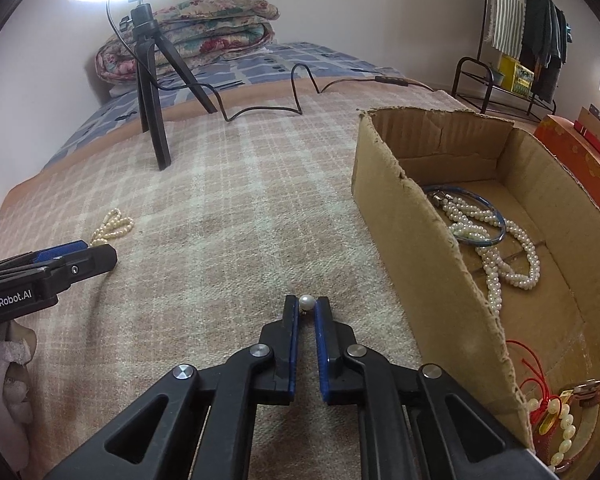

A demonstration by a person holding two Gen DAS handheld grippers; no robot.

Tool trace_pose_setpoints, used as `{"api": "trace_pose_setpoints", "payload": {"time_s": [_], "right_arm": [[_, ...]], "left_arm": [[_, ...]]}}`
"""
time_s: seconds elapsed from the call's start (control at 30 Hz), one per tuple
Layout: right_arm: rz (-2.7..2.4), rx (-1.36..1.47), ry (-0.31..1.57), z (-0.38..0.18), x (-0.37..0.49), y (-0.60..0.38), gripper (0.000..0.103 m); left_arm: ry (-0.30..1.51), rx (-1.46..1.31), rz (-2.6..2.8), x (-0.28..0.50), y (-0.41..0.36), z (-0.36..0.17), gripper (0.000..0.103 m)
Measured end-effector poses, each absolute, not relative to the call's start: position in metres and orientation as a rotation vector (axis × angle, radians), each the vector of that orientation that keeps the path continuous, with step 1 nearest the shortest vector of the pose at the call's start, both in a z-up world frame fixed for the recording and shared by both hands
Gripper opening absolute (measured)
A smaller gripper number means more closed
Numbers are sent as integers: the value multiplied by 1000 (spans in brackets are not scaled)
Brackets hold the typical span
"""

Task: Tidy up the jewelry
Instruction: 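Close the left gripper on the pearl strand while the right gripper grasps a pearl earring, then lift the pearl strand with the left gripper while the right gripper carries the earring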

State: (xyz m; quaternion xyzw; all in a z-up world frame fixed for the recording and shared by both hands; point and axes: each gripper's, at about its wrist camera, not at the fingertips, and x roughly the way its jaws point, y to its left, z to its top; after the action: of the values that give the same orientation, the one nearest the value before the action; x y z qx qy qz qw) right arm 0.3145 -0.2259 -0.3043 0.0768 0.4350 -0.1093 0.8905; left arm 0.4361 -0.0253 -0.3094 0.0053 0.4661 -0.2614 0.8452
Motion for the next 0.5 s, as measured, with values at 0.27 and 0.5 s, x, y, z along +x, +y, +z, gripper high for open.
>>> {"api": "trace_pose_setpoints", "payload": {"time_s": [0.27, 0.5], "right_arm": [[-219, 166, 900, -304, 314, -226, 6], [-202, 175, 891, -301, 310, -227, 5]], "left_arm": [[1020, -122, -529, 450, 0, -313, 6], [996, -116, -532, 442, 2, -307, 5]]}}
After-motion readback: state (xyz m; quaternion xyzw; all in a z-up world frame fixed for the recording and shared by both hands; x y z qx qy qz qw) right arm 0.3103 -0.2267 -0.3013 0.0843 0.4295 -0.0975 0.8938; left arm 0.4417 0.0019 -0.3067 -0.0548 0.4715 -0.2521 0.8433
